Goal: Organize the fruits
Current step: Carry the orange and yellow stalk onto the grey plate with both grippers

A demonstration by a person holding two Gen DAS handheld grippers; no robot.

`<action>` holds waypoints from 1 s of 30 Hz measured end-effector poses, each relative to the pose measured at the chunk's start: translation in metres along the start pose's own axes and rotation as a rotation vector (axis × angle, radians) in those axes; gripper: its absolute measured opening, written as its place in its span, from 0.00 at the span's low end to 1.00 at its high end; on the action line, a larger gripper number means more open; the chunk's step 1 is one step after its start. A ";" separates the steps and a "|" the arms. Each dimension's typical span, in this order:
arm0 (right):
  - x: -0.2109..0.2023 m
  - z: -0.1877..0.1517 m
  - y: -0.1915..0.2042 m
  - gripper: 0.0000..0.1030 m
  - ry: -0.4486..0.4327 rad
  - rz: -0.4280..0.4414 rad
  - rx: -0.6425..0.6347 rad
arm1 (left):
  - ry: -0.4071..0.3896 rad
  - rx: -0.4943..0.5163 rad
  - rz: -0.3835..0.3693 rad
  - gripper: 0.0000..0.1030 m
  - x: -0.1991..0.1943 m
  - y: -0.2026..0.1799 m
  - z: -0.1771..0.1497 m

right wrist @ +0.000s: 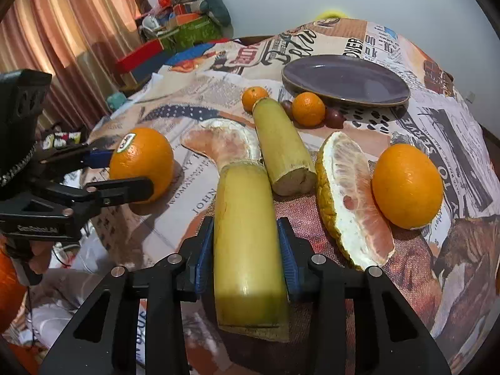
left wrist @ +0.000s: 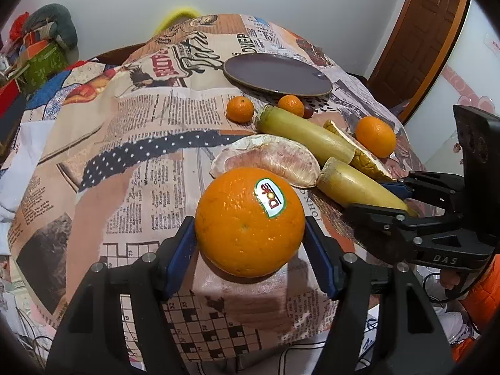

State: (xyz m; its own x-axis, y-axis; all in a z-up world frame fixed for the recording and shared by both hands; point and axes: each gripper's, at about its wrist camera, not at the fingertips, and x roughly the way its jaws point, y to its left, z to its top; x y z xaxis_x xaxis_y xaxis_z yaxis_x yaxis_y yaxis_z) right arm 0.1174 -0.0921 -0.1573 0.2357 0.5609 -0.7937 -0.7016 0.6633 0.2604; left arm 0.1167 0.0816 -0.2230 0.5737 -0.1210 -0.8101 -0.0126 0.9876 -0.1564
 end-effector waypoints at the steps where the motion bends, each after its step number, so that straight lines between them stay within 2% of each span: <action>1: -0.004 0.000 0.001 0.35 -0.006 0.004 -0.008 | -0.006 0.002 0.000 0.65 -0.002 -0.001 0.001; 10: -0.038 0.011 -0.003 0.35 -0.109 -0.045 0.002 | -0.072 0.007 0.004 0.65 -0.020 -0.010 0.023; 22: -0.095 0.044 -0.025 0.35 -0.300 -0.134 0.040 | -0.253 0.033 -0.004 0.65 -0.054 -0.026 0.084; 30: -0.115 0.068 -0.041 0.35 -0.393 -0.181 0.043 | -0.314 0.050 0.012 0.65 -0.058 -0.029 0.119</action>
State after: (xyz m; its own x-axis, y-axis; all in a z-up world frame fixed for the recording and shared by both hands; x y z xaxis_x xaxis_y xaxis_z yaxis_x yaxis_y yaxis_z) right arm 0.1644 -0.1500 -0.0394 0.5964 0.5741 -0.5610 -0.5986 0.7837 0.1656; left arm 0.1811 0.0718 -0.1039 0.7989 -0.0803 -0.5960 0.0151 0.9934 -0.1136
